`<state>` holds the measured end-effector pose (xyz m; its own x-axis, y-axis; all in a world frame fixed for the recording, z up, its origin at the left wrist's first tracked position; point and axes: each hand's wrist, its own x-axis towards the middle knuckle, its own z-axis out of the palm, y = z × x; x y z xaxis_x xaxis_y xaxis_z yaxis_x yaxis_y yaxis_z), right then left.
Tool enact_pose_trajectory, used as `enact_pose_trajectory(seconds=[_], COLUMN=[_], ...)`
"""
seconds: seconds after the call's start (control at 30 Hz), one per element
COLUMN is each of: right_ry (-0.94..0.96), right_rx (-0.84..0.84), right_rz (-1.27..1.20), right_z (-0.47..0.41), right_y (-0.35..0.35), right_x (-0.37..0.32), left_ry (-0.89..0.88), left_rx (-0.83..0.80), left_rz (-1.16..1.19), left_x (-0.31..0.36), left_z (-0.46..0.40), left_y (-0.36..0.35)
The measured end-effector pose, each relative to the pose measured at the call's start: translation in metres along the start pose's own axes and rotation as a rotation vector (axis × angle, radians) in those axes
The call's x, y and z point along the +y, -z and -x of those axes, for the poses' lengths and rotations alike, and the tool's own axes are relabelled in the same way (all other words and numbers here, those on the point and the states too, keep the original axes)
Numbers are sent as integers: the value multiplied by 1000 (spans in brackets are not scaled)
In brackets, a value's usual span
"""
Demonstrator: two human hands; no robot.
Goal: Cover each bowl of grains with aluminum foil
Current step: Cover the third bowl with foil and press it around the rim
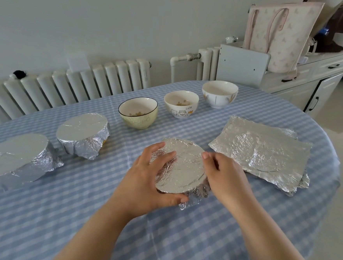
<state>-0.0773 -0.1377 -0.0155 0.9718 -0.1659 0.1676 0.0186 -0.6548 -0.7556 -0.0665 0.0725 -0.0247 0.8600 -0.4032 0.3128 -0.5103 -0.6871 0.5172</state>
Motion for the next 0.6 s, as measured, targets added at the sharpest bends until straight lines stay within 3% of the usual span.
enact_pose_trajectory(seconds=[0.6], right_ry=[-190], right_rx=[6], right_rz=[-352], right_z=[-5], right_y=[-6], right_x=[6], left_ry=[25], left_rx=[-34], left_rz=[5], left_x=[3], left_z=[0], left_y=[3])
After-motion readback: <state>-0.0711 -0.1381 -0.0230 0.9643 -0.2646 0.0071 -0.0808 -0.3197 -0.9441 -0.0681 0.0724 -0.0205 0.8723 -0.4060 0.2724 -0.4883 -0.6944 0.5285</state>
